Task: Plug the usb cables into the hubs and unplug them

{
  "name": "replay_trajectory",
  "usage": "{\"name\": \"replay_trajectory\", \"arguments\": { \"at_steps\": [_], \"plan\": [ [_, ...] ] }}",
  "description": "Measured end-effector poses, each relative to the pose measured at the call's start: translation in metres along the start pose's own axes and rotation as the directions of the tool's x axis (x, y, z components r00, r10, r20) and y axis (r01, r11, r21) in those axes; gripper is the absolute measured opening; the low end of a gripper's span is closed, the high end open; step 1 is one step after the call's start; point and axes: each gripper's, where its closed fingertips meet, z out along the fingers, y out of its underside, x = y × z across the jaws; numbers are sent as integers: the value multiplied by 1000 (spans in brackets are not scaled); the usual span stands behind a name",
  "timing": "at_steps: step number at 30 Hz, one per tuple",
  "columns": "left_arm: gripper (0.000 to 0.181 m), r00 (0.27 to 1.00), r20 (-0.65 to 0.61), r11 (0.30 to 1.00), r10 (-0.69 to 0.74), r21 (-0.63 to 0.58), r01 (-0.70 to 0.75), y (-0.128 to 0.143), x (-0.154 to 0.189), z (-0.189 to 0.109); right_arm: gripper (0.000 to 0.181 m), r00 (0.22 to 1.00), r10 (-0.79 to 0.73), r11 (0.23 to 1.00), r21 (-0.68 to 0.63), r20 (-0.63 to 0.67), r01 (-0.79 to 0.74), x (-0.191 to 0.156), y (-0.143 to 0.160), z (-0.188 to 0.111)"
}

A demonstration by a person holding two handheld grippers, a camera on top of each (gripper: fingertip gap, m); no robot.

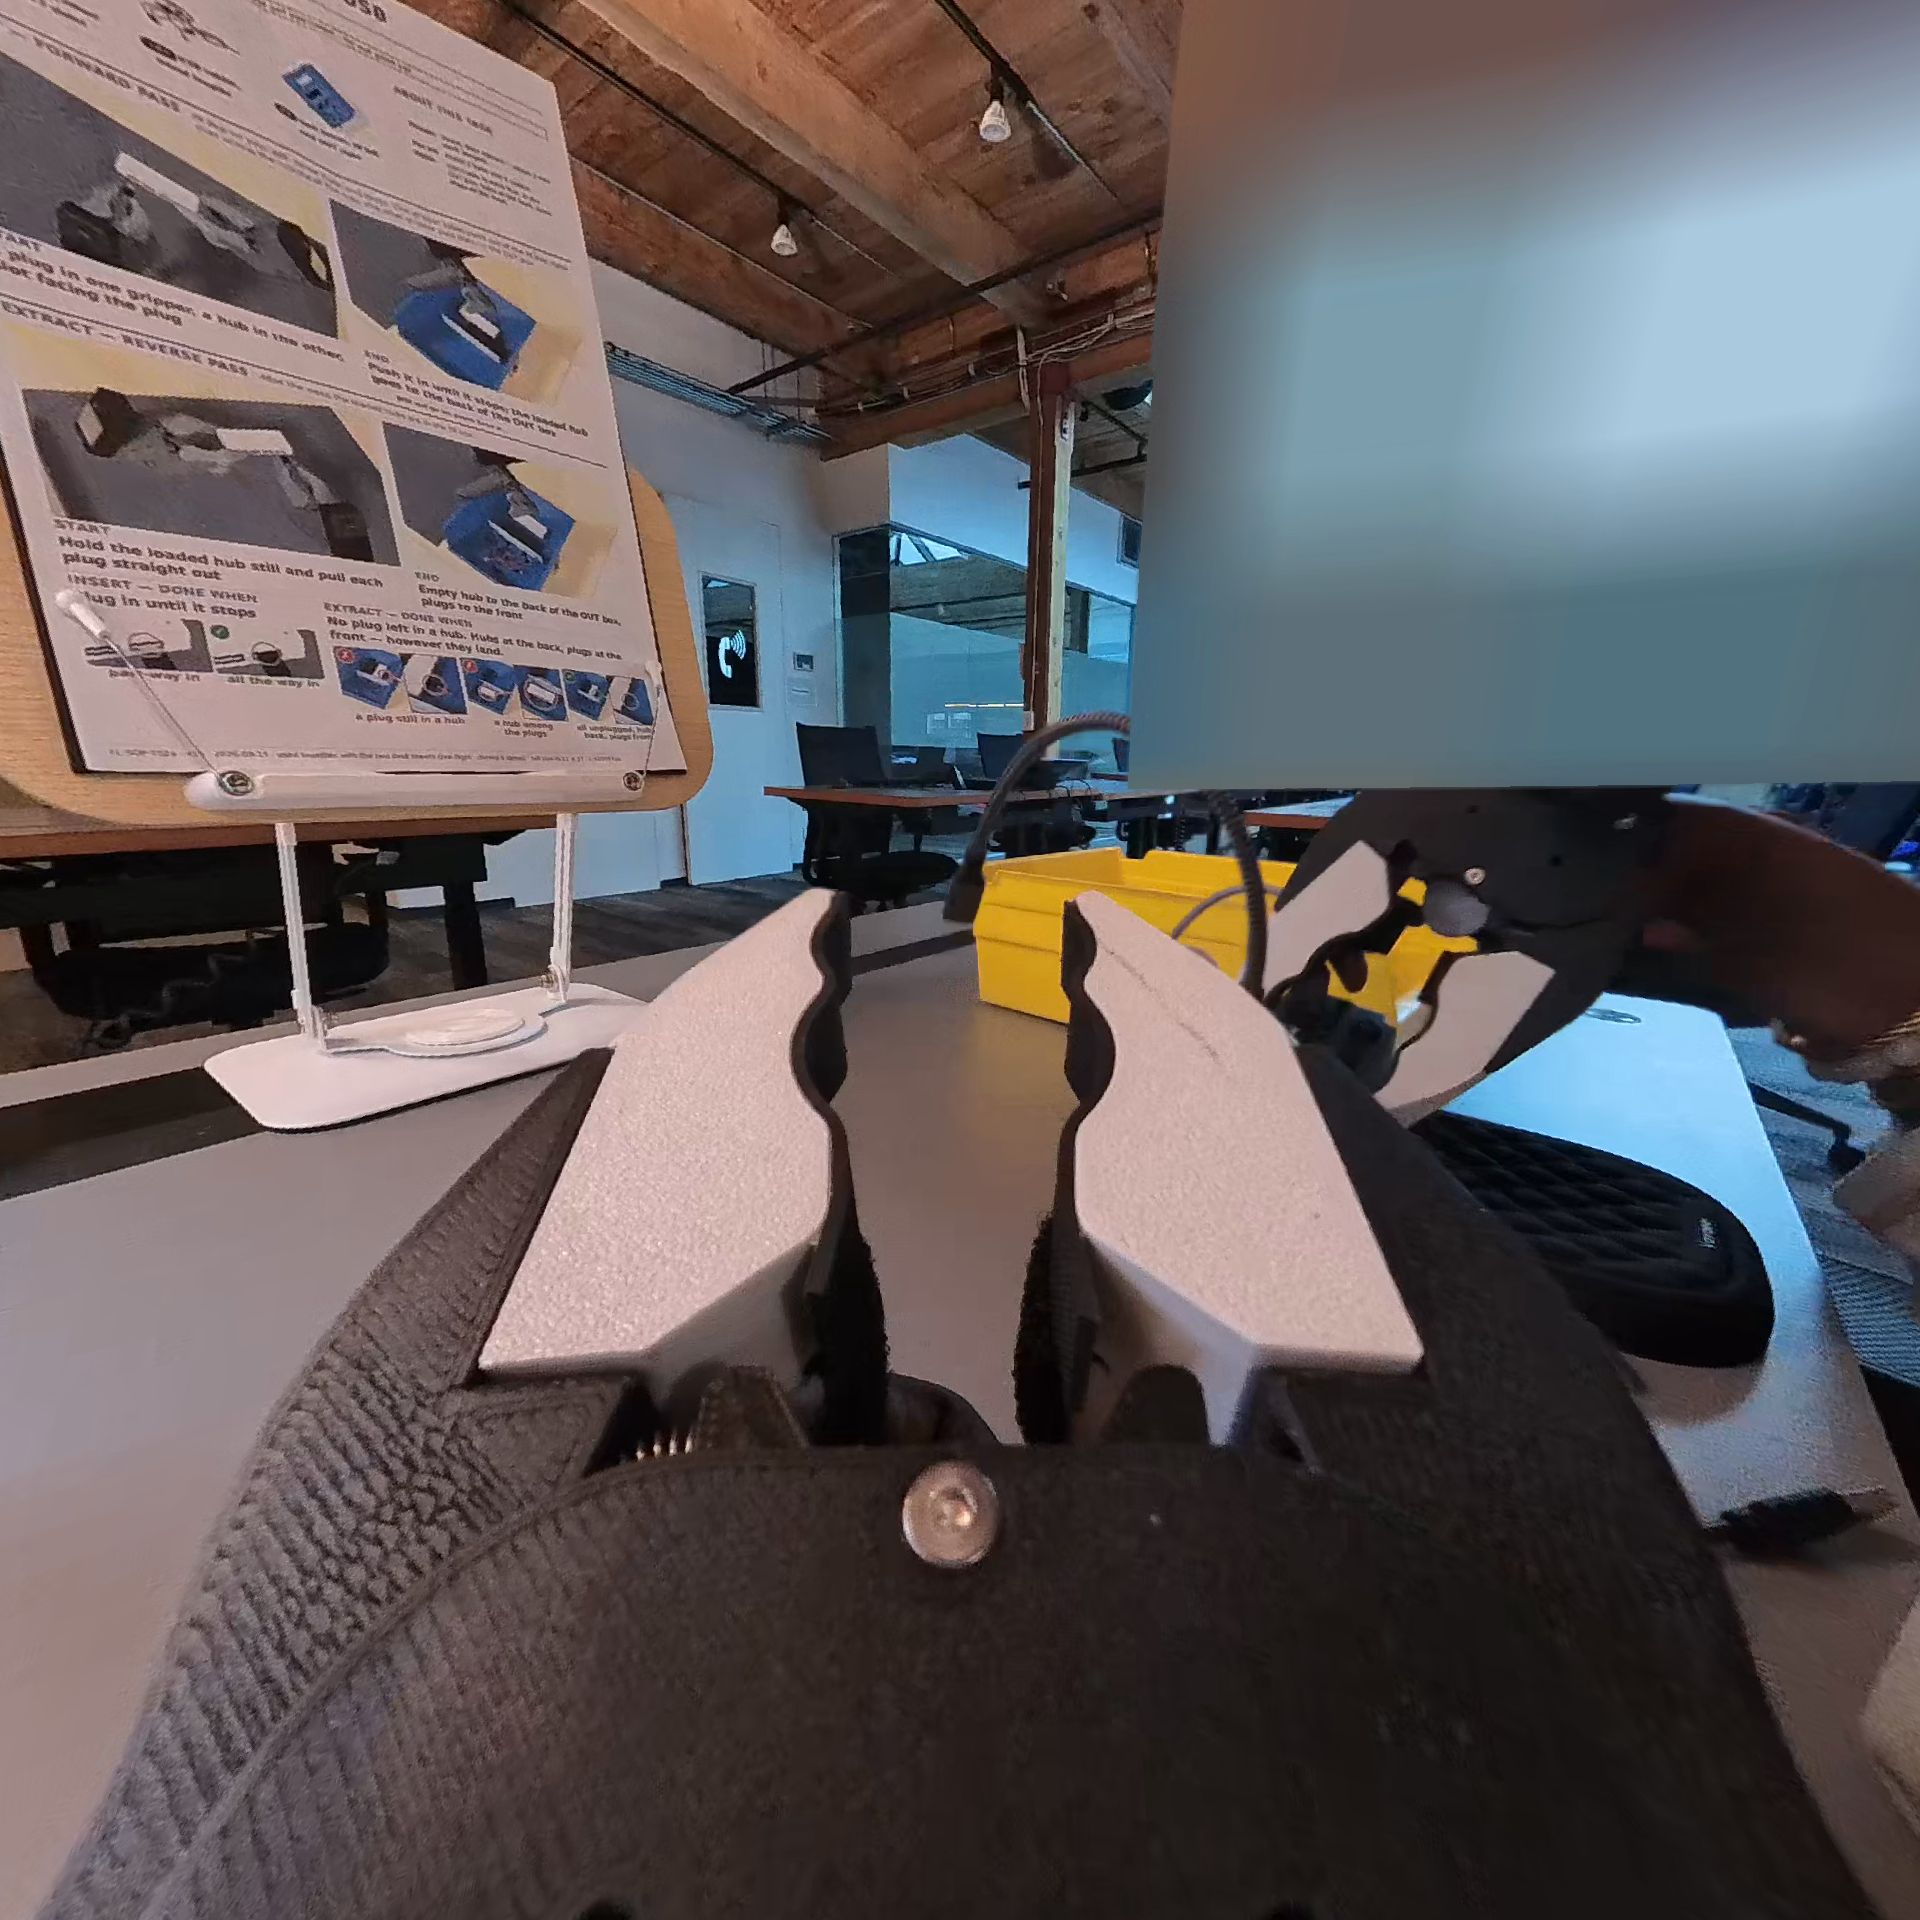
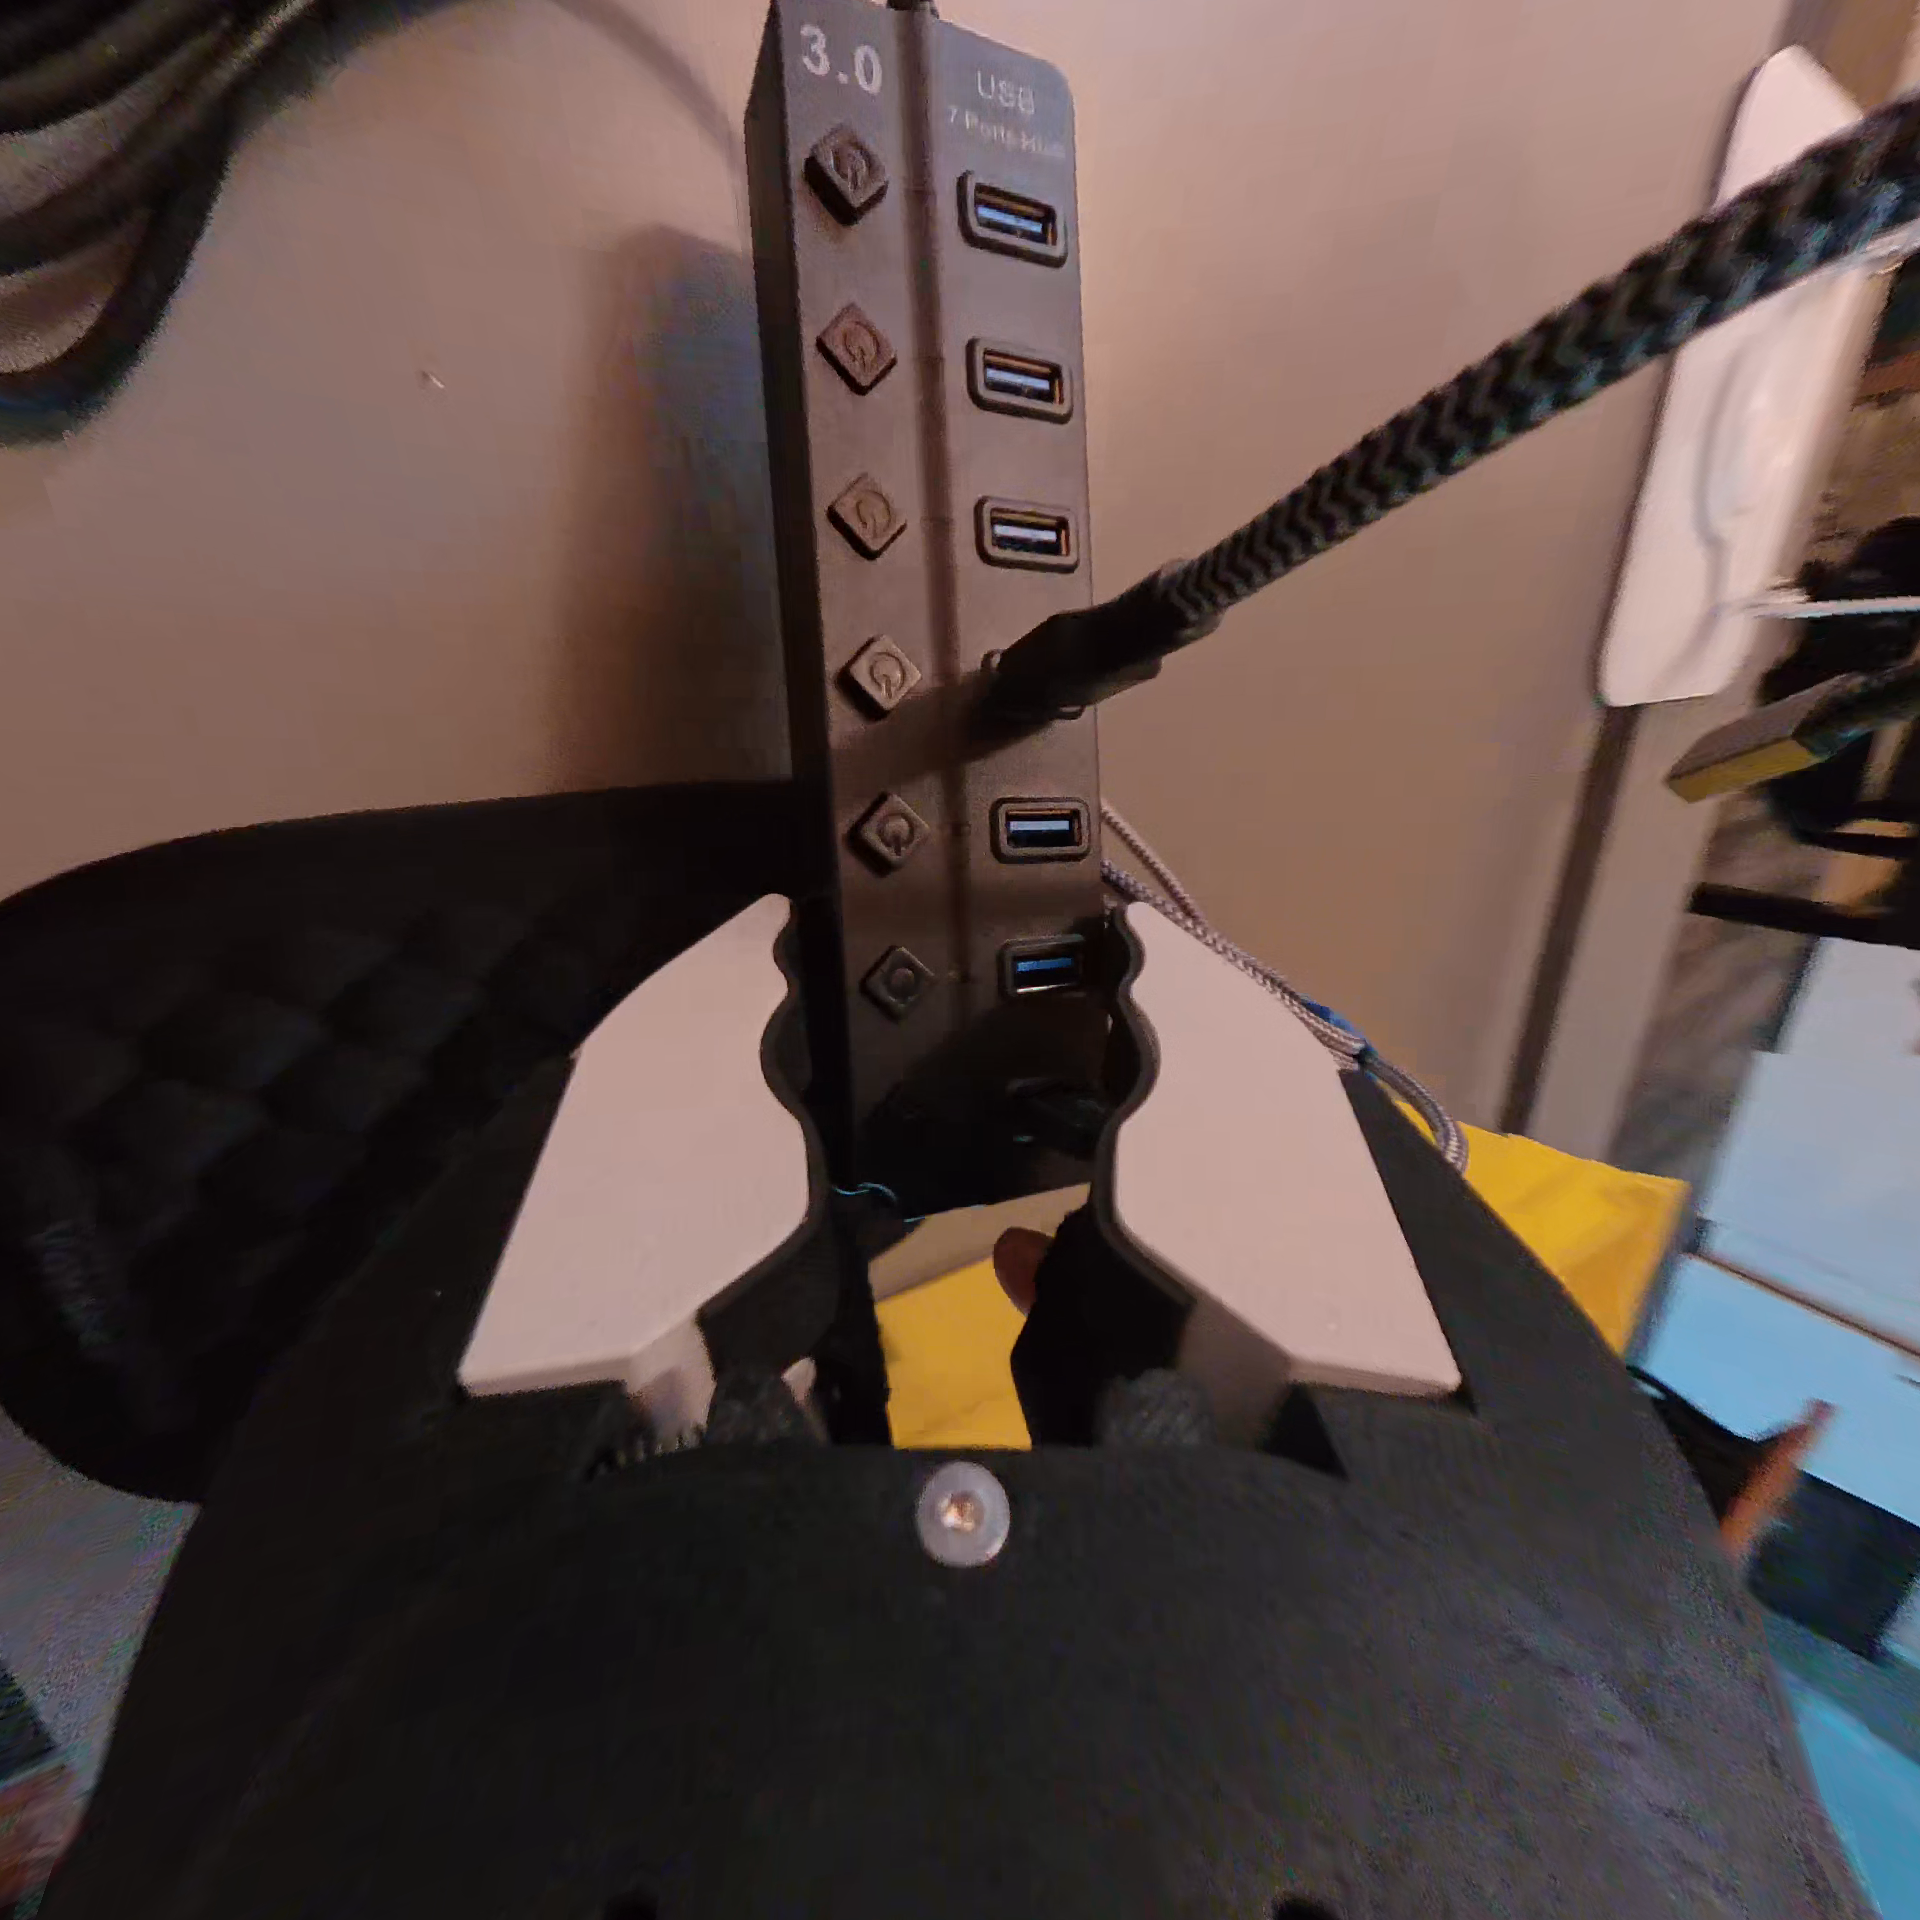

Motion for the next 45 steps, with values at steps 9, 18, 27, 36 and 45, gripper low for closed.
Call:
{"name": "replay_trajectory", "arguments": {
  "at_steps": [9, 18, 27, 36, 45],
  "plan": [
    [37, 999, 26, 999, 31, 16, -31, -3, -2, -2, 55, 930, -153, 987, -11, -334, 159, 39, -21, -55],
    [36, 998, 44, 999, 43, 21, -44, -4, -4, -2, 55, 793, -56, 994, 42, -607, 102, 90, -14, -115],
    [36, 997, 40, 998, 58, 19, -59, -4, -3, -2, 55, 684, 97, 995, 75, -723, -61, 129, 35, -156],
    [36, 997, 44, 998, 66, 19, -67, -4, -4, -2, 55, 552, 198, 966, 66, -810, -249, 166, 100, -197],
    [36, 996, 46, 996, 82, 13, -83, -3, -4, -1, 55, 464, 151, 914, -55, -873, -402, 201, 174, -224]
  ]
}}
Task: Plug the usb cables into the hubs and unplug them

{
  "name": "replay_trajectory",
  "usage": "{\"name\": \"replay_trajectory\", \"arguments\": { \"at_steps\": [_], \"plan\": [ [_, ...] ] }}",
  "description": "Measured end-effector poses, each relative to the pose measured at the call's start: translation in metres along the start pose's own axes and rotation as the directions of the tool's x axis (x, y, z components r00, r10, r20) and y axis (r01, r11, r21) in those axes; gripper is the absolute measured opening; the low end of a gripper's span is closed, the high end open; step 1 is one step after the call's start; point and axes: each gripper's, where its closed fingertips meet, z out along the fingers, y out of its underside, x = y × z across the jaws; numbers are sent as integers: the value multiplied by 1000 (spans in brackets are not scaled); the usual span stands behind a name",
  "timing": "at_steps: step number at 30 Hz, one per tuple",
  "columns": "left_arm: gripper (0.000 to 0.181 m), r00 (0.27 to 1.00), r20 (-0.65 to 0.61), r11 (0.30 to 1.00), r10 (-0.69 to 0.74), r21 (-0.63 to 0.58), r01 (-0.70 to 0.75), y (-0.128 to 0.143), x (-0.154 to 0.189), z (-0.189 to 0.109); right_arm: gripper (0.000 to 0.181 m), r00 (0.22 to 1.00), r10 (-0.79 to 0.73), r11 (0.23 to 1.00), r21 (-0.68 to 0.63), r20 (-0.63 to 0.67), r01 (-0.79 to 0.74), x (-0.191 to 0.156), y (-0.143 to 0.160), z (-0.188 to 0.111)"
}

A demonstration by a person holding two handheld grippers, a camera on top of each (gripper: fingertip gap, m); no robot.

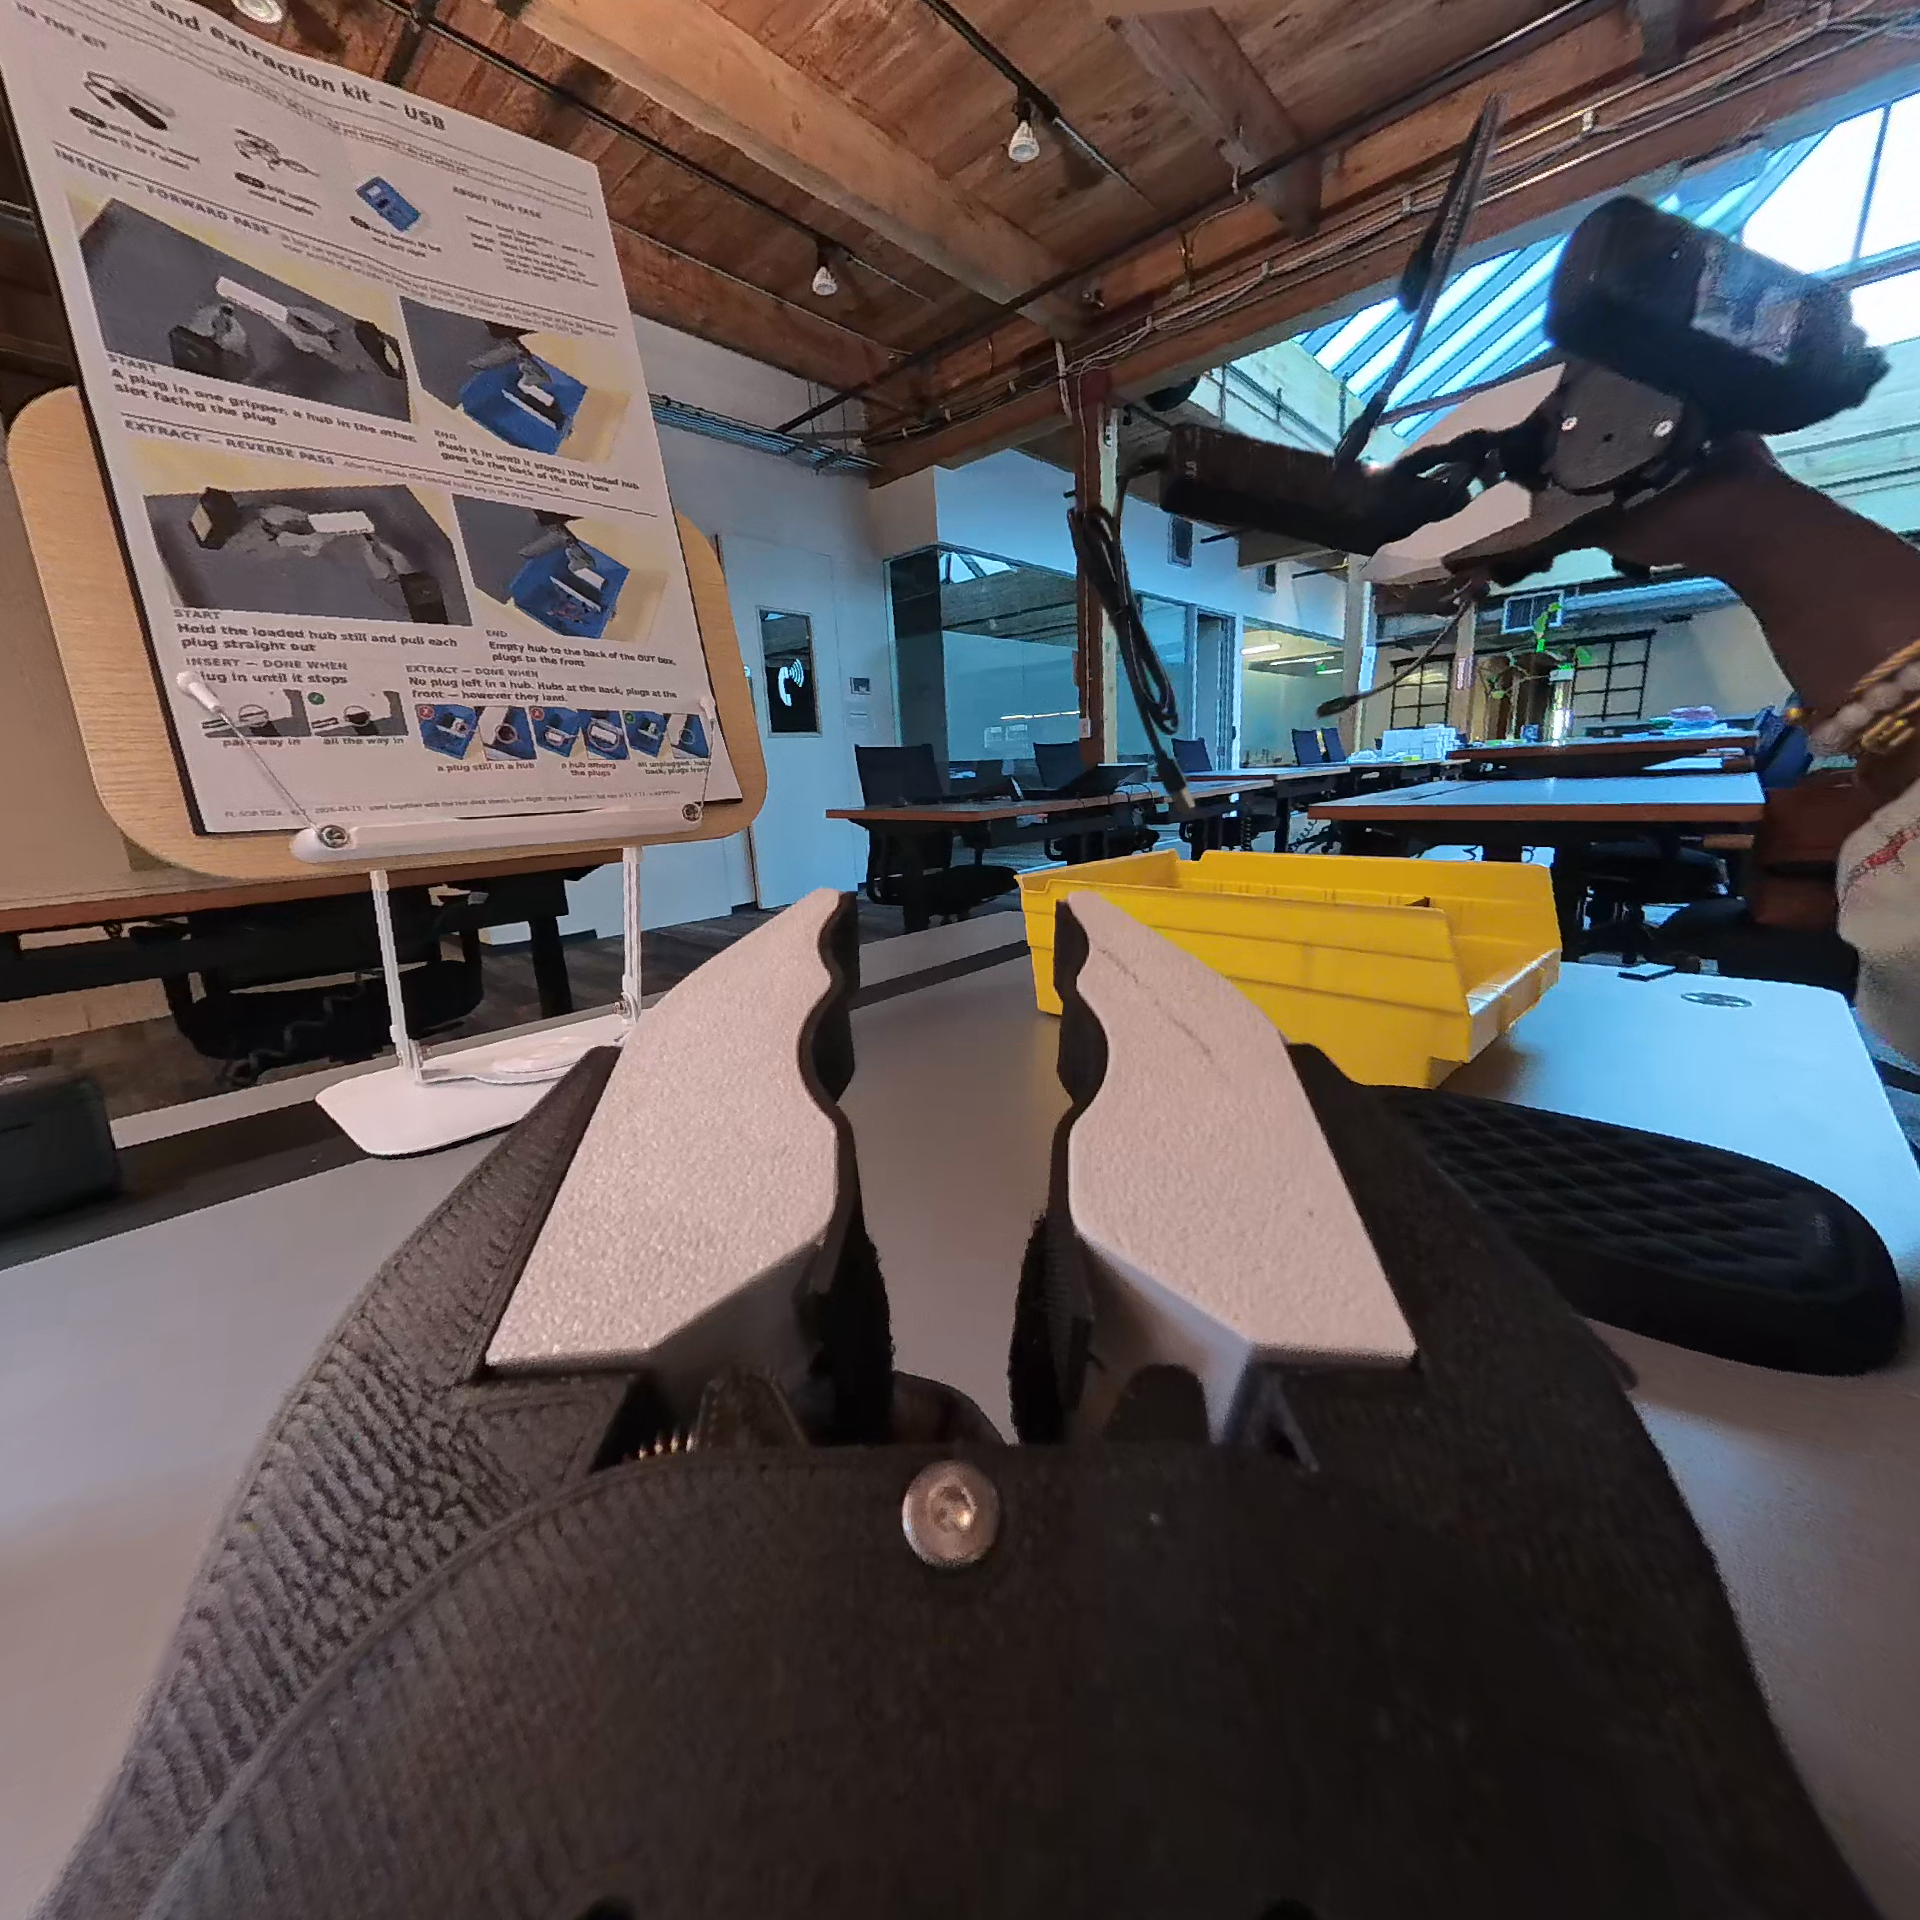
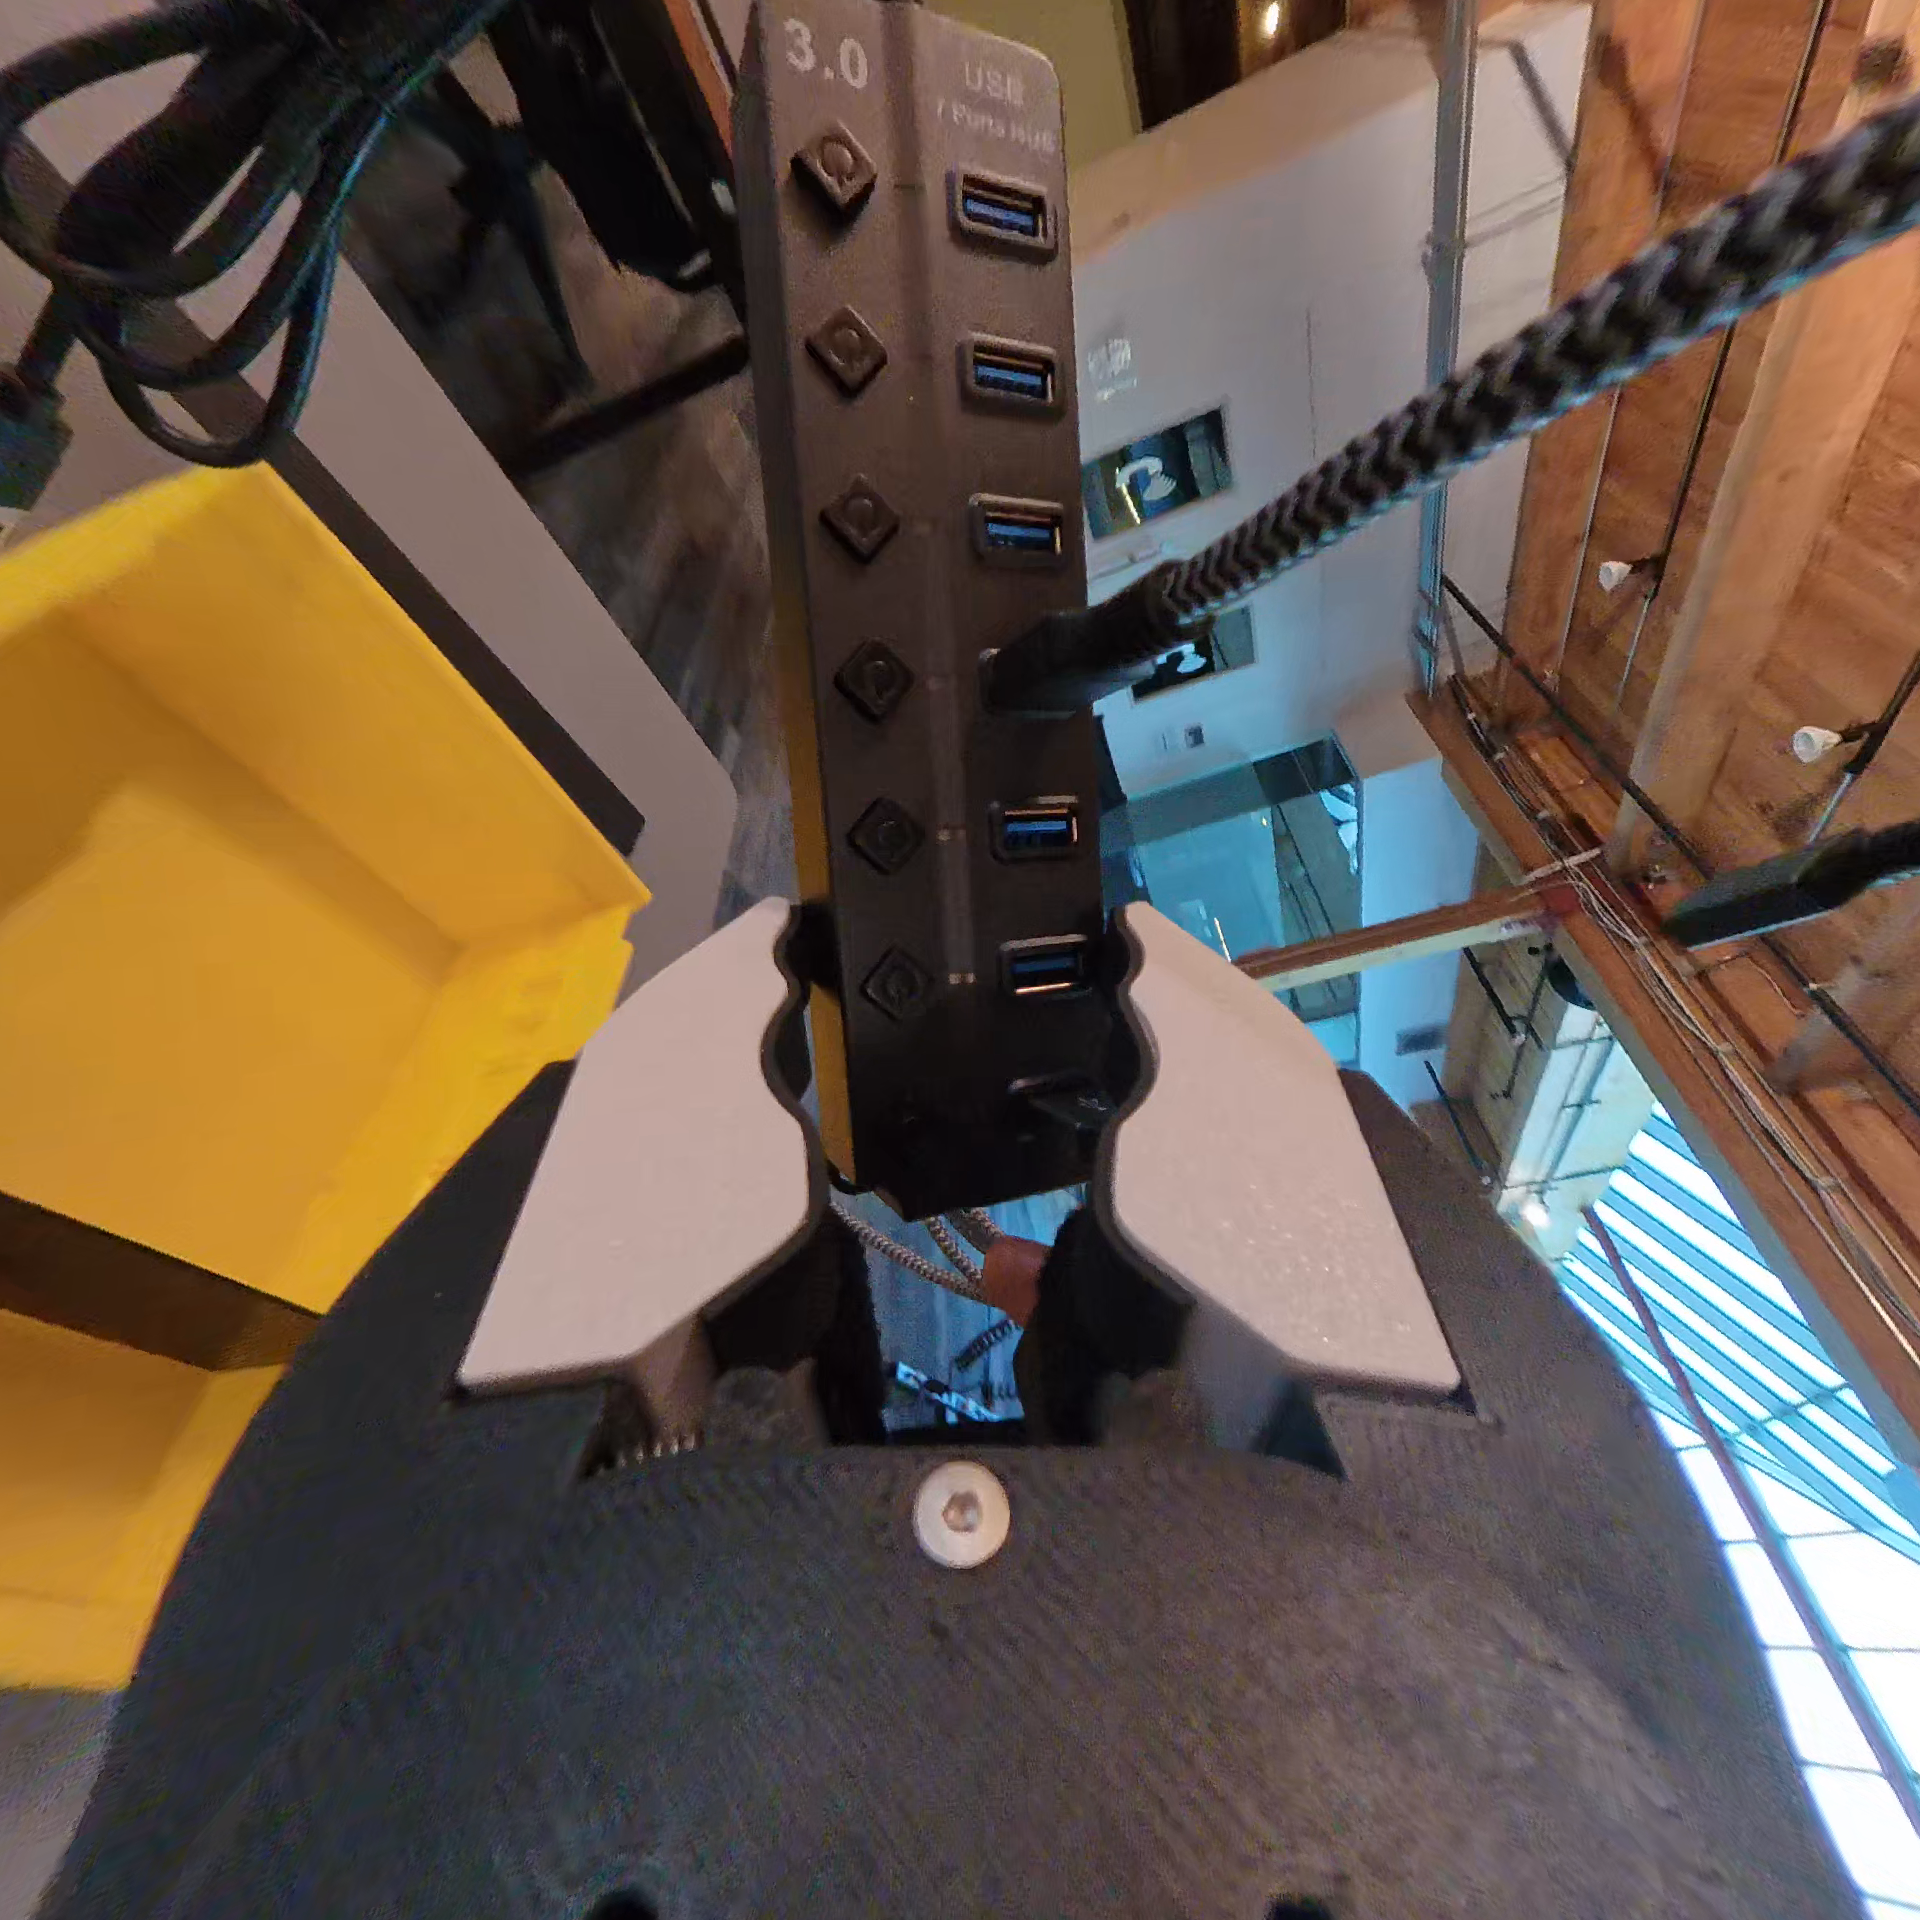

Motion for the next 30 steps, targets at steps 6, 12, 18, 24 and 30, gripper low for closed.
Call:
{"name": "replay_trajectory", "arguments": {
  "at_steps": [6, 12, 18, 24, 30],
  "plan": [
    [36, 1000, 3, 1000, 1, -5, -1, 1, -1, 0, 55, 988, -151, 984, -84, 45, 154, -6, 33, 28],
    [36, 1000, 1, 1000, 0, -14, 0, 3, -1, 1, 55, 936, -318, 913, -220, 147, 345, -19, 58, 39],
    [36, 1000, 2, 1000, 1, -12, -1, 3, -1, 1, 55, 956, -116, 958, -224, 269, 179, -52, 43, 50],
    [36, 1000, 3, 1000, -5, -9, 5, 2, -2, 0, 55, 922, 188, 970, -211, 339, -120, -91, 61, 60],
    [36, 1000, 0, 1000, -2, -12, 2, 3, -1, 1, 54, 819, 407, 910, -254, 405, -327, -136, 95, 63]
  ]
}}
